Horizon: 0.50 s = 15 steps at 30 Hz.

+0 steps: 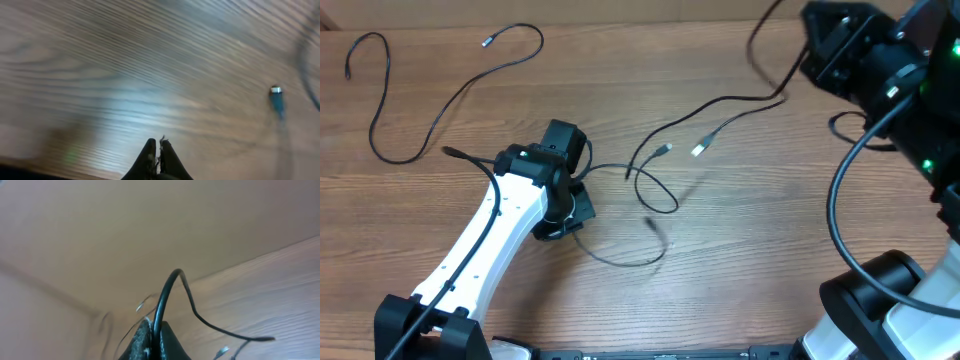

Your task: Untangle cables

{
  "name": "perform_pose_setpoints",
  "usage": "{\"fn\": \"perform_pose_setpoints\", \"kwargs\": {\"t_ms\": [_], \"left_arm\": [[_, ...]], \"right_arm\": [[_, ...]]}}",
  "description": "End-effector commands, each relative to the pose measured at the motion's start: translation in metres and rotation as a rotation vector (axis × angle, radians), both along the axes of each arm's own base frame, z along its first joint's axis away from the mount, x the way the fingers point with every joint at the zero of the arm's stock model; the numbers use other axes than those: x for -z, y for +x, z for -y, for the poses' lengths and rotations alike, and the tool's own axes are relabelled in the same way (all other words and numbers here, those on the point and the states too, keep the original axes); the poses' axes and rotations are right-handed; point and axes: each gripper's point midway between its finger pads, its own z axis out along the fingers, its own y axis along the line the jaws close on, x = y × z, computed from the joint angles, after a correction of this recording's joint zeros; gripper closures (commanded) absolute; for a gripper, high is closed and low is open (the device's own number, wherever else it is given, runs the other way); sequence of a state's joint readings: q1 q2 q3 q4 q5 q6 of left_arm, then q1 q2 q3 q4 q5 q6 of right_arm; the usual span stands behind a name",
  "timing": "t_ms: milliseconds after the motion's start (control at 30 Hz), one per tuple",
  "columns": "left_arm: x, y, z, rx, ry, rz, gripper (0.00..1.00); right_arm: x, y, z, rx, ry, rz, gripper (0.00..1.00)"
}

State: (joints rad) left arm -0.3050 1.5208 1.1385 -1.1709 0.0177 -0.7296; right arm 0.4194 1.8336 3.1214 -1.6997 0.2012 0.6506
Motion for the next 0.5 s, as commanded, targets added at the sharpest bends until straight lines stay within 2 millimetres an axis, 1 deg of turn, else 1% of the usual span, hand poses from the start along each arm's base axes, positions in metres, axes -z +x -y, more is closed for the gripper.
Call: {"fn": "perform_pose_setpoints", "kwargs": {"t_ms": [0,67,167,200,233,300,400,433,467], "left_arm": [[-0.003,0.009,-0.027,-0.105,0.133,0.052,0.96],[-0.002,0.012,-0.016,-0.05,0.07,0.054,0.96],[-0.005,0.018,0.025,0.18,-0.118,0.087,0.96],[-0.006,0.019,0.036,0.234,-0.162,0.099,0.96],[-0.007,0.02,0.038,0.235,-0.163,0.106,0.96],[-0.005,0.019,0.028,0.134,-0.11,0.091,0.96],[-0.002,0.014,0.001,-0.097,0.01,0.068,0.96],[-0.002,0.013,-0.004,-0.168,0.033,0.066,0.96],[-0.002,0.016,-0.003,-0.196,0.025,0.074,0.96]], "right_arm": [[-0.008,0.001,0.035,0.191,-0.014,0.037,0.96],[-0.007,0.0,0.026,0.144,0.005,0.029,0.96],[-0.004,0.0,0.013,0.074,0.025,0.011,0.96],[-0.004,-0.001,0.011,0.063,0.028,0.009,0.96],[-0.004,0.001,0.01,0.061,0.029,0.009,0.96],[-0.009,0.003,0.015,0.099,0.049,0.028,0.96],[-0.016,0.007,0.039,0.278,0.165,0.055,0.96],[-0.019,0.008,0.047,0.334,0.2,0.066,0.96],[-0.022,0.01,0.053,0.379,0.244,0.082,0.96]]}}
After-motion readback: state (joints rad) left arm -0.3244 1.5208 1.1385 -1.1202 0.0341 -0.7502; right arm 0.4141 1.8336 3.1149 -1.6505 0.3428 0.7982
